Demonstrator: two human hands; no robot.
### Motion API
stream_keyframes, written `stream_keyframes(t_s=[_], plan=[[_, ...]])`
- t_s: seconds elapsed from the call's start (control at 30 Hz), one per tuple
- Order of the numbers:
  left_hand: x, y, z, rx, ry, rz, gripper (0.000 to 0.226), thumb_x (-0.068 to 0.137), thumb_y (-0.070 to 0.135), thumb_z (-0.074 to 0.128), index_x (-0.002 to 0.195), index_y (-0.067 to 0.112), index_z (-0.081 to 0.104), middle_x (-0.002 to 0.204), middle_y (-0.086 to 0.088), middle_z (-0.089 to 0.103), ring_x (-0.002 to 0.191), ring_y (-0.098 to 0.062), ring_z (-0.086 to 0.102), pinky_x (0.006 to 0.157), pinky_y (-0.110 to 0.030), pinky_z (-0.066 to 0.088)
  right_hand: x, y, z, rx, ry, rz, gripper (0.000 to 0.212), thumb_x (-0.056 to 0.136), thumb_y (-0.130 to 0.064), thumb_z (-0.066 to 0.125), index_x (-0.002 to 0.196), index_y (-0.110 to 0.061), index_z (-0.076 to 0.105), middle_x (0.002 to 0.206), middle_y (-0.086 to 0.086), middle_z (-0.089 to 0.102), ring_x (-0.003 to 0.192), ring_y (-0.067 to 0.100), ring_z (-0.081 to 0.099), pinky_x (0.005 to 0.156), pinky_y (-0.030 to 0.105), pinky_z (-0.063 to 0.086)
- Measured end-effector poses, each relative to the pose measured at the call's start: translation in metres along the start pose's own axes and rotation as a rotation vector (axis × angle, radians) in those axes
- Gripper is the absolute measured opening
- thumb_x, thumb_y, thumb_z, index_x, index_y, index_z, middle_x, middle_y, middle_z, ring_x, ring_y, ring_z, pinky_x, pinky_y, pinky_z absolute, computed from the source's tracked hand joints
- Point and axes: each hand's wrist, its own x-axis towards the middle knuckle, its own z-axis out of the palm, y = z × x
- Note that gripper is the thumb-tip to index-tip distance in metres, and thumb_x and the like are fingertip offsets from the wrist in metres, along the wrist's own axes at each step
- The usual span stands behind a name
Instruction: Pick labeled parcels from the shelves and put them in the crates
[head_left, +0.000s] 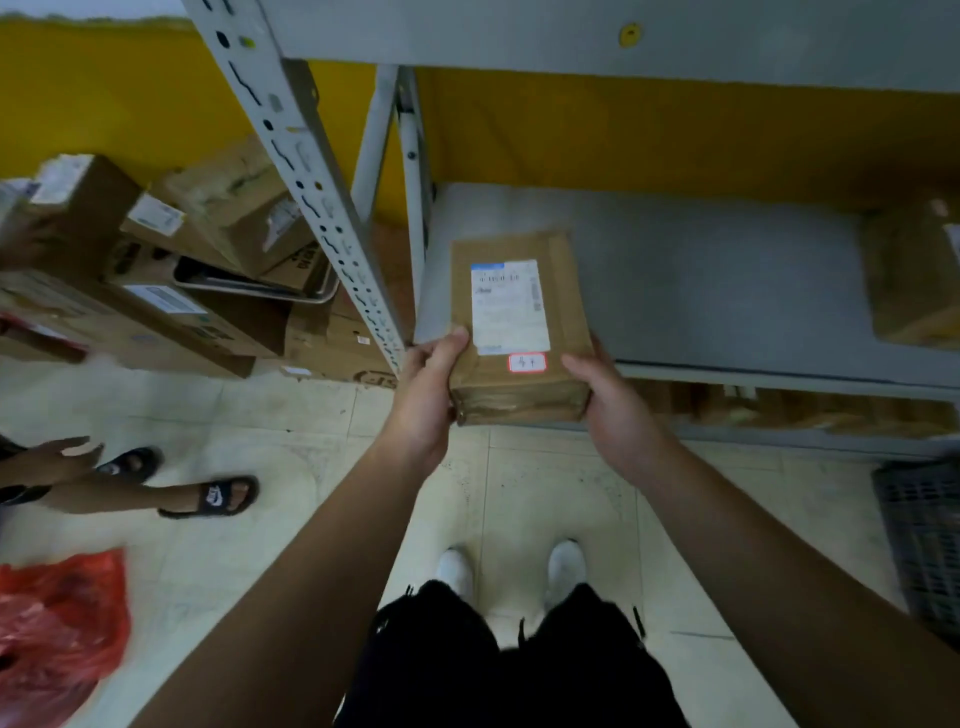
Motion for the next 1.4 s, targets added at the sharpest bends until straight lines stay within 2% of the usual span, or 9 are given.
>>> stream_keyframes(t_s=[0.4,0.5,0.63,0.7,0.8,0.87,1.0,1.2,1.4], plan=[[0.19,-0.014,0.004,0.32,0.033,0.086,0.037,0.111,0.033,0.046,0.139,0.017,0.066,0.11,-0.001,0.075,0.09,-0.008,0.069,0.061,-0.013,0.052,0.185,0.07,0.006,-0.041,0.046,0.164,0.035,0.104,-0.025,0.058,0.138,-0.019,0.064,0.122,0.001,0.077,0.099,0.005,0.075,0.094,0.026,0.056],[0.204,-0.025,-0.007,0.342,0.044,0.109,0.042,0.112,0.035,0.048,0.149,0.018,0.06,0.128,-0.007,0.072,0.111,-0.021,0.07,0.085,-0.025,0.058,0.214,0.082,0.006,-0.103,0.015,0.146,0.035,0.108,-0.02,0.053,0.143,-0.015,0.057,0.119,-0.004,0.073,0.089,-0.002,0.075,0.074,0.017,0.059],[0.228,-0.042,-0.016,0.461,0.189,0.124,0.091,0.091,0.078,0.049,0.155,0.014,0.051,0.145,-0.01,0.064,0.131,-0.03,0.062,0.117,-0.049,0.047,0.246,0.103,0.001,-0.076,0.033,0.112,0.081,0.075,-0.062,0.081,0.147,-0.033,0.058,0.13,-0.004,0.075,0.118,0.02,0.073,0.102,0.048,0.059],[0.204,-0.058,-0.012,0.507,0.259,0.169,0.103,0.088,0.084,0.048,0.16,0.011,0.043,0.155,-0.012,0.057,0.139,-0.03,0.057,0.119,-0.047,0.045,0.222,0.108,0.001,-0.138,0.124,-0.01,0.076,0.09,-0.054,0.072,0.157,-0.033,0.045,0.142,-0.009,0.066,0.116,0.005,0.07,0.097,0.035,0.061],[0.147,-0.105,-0.016,0.508,0.295,0.321,0.06,0.11,0.054,0.043,0.152,0.012,0.051,0.145,-0.005,0.063,0.13,-0.016,0.061,0.106,-0.029,0.047,0.154,0.119,-0.002,-0.168,0.288,-0.175,0.061,0.11,-0.037,0.052,0.164,-0.022,0.029,0.155,-0.012,0.044,0.104,-0.028,0.047,0.083,-0.003,0.043],[0.12,-0.158,-0.031,0.484,0.272,0.282,0.04,0.112,0.046,0.043,0.131,0.018,0.064,0.119,0.004,0.07,0.108,-0.007,0.065,0.091,-0.027,0.05,0.124,0.16,-0.024,-0.127,0.37,-0.192,0.053,0.108,-0.03,0.053,0.157,-0.014,0.04,0.14,-0.008,0.054,0.104,-0.016,0.056,0.092,0.005,0.044],[0.133,-0.275,-0.067,0.534,0.315,0.083,0.043,0.108,0.044,0.045,0.123,0.013,0.07,0.109,0.0,0.071,0.107,-0.021,0.065,0.107,-0.046,0.052,0.103,0.27,-0.055,-0.124,0.389,-0.001,0.034,0.099,-0.022,0.057,0.132,-0.013,0.062,0.102,-0.001,0.066,0.088,0.009,0.063,0.077,0.023,0.052],[0.251,-0.386,-0.092,0.472,0.317,0.049,0.046,0.112,0.042,0.044,0.143,0.013,0.063,0.136,-0.004,0.068,0.129,-0.022,0.061,0.119,-0.049,0.044,0.176,0.432,-0.072,-0.142,0.33,0.183,0.014,0.106,-0.033,0.057,0.117,-0.038,0.064,0.123,-0.002,0.069,0.116,0.016,0.066,0.098,0.033,0.052],[0.399,-0.424,-0.107,0.341,0.273,0.22,0.058,0.107,0.054,0.041,0.152,0.021,0.056,0.154,-0.002,0.059,0.143,-0.018,0.051,0.126,-0.045,0.033,0.311,0.51,-0.071,-0.098,0.362,0.097,0.022,0.104,-0.043,0.056,0.103,-0.027,0.071,0.117,0.01,0.069,0.117,0.028,0.066,0.112,0.049,0.049]])
